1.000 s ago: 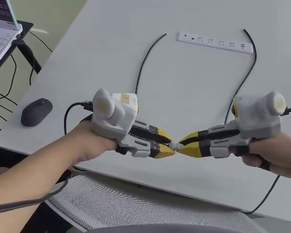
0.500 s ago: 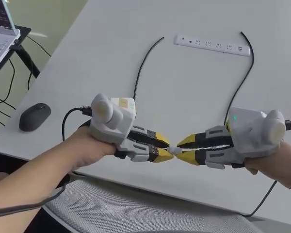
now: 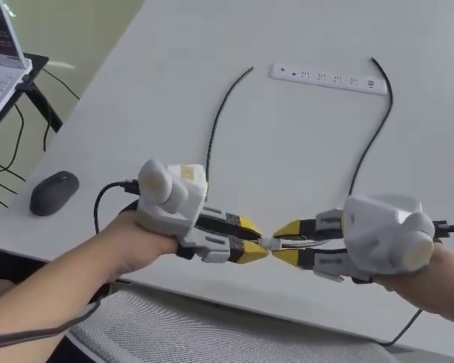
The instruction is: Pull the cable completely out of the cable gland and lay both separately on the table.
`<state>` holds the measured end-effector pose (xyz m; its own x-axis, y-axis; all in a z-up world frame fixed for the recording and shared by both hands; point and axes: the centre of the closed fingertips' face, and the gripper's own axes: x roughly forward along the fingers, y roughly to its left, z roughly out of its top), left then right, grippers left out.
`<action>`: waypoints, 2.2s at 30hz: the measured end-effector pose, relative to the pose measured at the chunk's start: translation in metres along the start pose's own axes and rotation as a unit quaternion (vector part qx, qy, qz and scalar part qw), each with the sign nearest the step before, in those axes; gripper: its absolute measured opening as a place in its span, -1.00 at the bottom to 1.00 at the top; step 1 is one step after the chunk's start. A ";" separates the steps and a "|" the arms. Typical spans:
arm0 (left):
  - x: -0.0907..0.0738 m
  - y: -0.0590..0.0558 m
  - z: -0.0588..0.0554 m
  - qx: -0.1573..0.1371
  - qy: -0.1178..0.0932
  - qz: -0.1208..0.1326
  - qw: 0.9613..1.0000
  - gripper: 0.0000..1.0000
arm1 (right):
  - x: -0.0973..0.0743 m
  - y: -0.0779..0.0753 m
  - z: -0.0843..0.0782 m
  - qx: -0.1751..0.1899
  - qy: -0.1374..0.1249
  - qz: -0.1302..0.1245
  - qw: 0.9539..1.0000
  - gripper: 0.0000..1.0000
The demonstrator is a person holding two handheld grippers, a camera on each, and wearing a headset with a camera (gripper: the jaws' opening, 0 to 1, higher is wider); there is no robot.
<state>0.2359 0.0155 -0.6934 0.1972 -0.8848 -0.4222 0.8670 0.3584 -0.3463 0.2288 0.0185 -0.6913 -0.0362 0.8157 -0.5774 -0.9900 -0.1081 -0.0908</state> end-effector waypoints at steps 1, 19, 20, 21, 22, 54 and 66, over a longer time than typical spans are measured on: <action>0.000 0.000 0.000 0.005 0.001 0.000 1.000 -0.69 | 0.000 0.000 0.000 0.004 0.000 0.000 1.000 -0.83; 0.002 0.001 0.005 0.048 -0.004 0.010 0.999 -0.69 | -0.017 -0.012 -0.004 0.142 -0.017 -0.060 0.988 -0.66; 0.002 0.001 0.006 0.052 -0.006 0.011 0.999 -0.69 | -0.018 -0.013 -0.006 0.150 -0.012 -0.067 0.986 -0.65; 0.002 0.003 0.008 0.060 -0.009 0.016 0.998 -0.69 | -0.020 -0.014 -0.008 0.144 -0.007 -0.074 0.987 -0.65; 0.002 0.003 0.008 0.058 -0.009 0.016 0.998 -0.69 | -0.021 -0.014 -0.009 0.140 -0.006 -0.077 0.987 -0.65; 0.004 0.008 0.023 0.076 -0.015 0.034 0.996 -0.69 | -0.016 -0.026 -0.014 0.014 0.099 -0.197 0.975 -0.99; 0.006 0.005 0.023 0.076 -0.010 0.032 0.997 -0.69 | -0.017 -0.025 -0.017 0.019 0.100 -0.190 0.976 -1.00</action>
<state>0.2521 0.0051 -0.6784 0.2624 -0.8677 -0.4223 0.9113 0.3668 -0.1873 0.2565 -0.0019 -0.6932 0.3591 0.6646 -0.6552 -0.9309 0.2050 -0.3023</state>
